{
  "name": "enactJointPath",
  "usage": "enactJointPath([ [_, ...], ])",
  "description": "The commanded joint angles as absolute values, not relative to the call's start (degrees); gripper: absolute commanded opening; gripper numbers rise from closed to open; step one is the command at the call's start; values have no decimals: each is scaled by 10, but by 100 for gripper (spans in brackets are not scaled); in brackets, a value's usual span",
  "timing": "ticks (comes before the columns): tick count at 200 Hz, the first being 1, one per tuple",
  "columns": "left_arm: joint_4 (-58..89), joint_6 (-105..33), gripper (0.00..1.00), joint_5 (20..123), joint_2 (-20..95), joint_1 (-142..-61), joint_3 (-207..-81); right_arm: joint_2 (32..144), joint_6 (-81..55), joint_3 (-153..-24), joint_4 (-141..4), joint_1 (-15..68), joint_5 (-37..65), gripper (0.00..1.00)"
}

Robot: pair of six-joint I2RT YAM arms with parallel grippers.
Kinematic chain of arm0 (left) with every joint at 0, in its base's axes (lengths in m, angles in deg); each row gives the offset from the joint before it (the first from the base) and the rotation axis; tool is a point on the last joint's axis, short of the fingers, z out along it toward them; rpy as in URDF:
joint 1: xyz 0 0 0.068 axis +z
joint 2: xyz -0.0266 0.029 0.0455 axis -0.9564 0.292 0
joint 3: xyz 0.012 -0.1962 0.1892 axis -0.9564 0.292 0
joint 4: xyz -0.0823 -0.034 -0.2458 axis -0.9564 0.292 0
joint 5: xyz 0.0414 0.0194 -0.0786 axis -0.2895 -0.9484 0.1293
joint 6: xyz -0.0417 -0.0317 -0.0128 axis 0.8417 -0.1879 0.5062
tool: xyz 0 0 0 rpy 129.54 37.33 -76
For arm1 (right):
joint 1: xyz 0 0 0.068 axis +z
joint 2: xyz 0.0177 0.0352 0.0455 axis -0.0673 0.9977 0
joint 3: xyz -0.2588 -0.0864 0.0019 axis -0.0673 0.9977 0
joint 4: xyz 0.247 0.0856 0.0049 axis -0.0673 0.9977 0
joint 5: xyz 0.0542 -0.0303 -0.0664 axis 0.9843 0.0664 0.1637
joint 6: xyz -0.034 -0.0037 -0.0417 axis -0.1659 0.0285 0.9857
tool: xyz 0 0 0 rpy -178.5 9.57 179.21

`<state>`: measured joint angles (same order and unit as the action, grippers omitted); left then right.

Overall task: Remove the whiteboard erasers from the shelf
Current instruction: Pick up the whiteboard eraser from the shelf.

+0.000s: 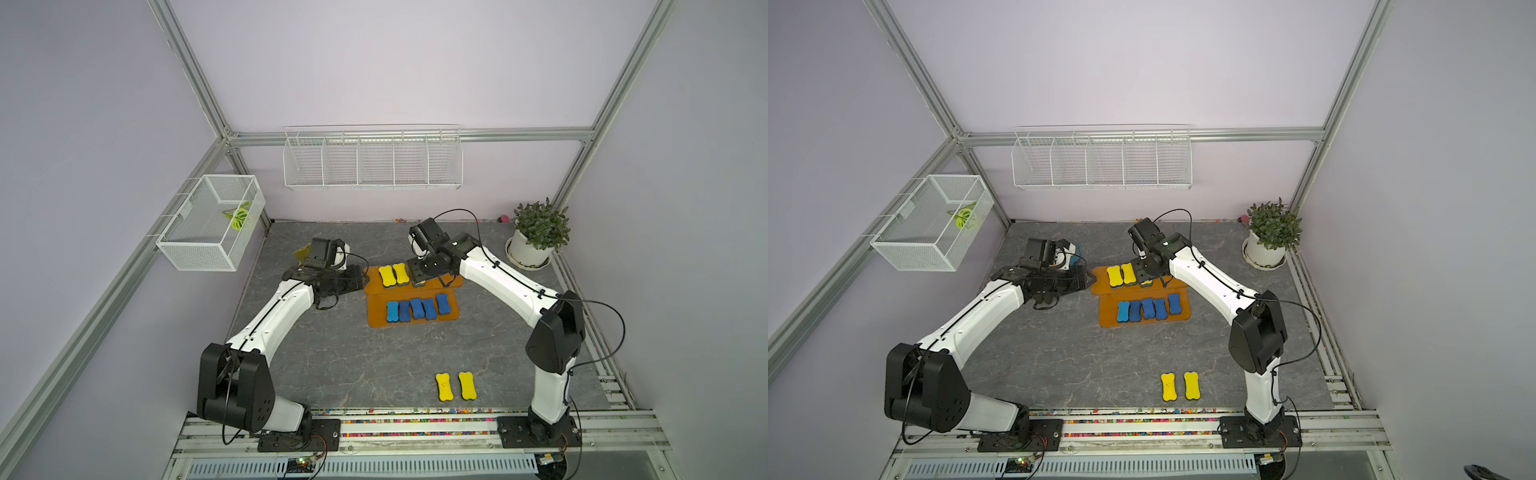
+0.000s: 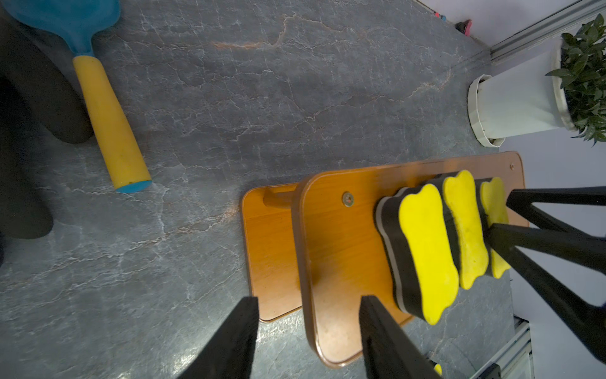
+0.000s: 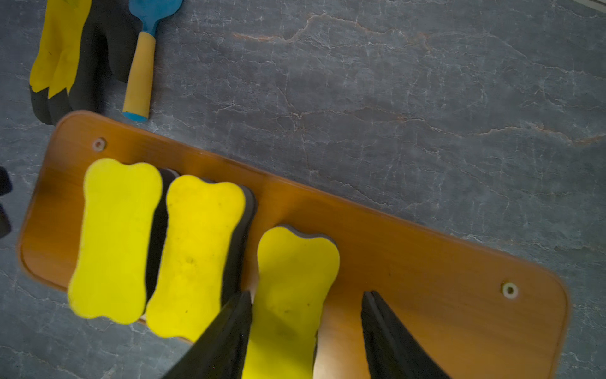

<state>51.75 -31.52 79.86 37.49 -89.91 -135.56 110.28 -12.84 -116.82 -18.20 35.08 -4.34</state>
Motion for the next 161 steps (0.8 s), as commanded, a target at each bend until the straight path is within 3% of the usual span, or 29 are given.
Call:
enactJointPath([
  [1, 523, -325, 55, 793, 379, -901, -1367, 1088, -114, -1154, -164, 341, -61, 59],
  [100, 526, -328, 56, 786, 367, -901, -1367, 1095, -146, -1152, -158, 340, -32, 61],
  [161, 535, -327, 55, 782, 354, -901, -1364, 1102, -165, -1132, -169, 341, -40, 52],
])
